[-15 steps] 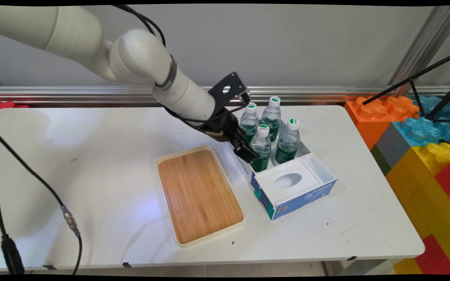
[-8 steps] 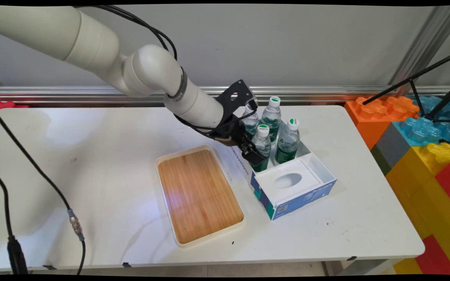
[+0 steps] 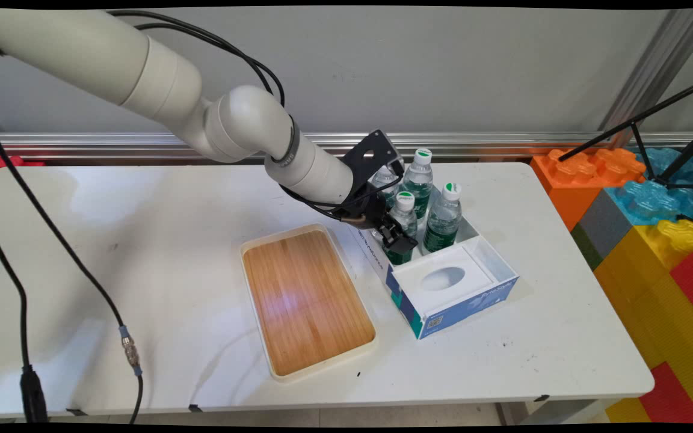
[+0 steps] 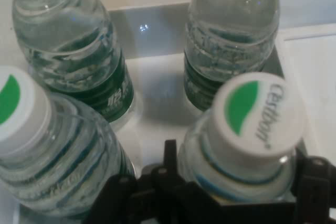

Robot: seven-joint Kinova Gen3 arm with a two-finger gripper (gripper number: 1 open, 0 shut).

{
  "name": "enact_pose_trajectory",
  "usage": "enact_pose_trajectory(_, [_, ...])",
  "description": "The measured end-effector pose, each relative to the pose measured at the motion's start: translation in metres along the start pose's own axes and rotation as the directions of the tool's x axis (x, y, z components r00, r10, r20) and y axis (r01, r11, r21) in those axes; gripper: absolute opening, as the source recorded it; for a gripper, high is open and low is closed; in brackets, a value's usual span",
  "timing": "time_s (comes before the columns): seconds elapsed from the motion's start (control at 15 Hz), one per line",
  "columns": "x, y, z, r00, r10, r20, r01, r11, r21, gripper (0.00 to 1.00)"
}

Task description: Pick up the green bottle from the white box, then place the picked object on the tray

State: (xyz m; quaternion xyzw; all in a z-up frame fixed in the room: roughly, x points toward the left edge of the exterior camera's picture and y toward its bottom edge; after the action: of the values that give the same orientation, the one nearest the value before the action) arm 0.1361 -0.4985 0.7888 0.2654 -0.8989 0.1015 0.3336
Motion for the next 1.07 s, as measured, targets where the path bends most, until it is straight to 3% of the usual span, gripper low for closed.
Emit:
enact_pose_trajectory(0.33, [0.001,-0.001,-0.001,1.0,-0.009,0.003,0.009,1.0,0.004,0.0])
enact_pose_trajectory(0.6, [0.016,-0.003,-0.015,1.0,-0.027,-0.01,0.027,1.0,0.013,0.0])
enact_pose_trajectory(0.8, [0.04,-0.005,-0.038,0.999,-0.044,-0.026,0.045,0.999,0.027,0.0])
enact_pose_trajectory(1.07, [0.061,-0.002,-0.078,0.996,-0.084,-0.003,0.084,0.996,0.033,0.0])
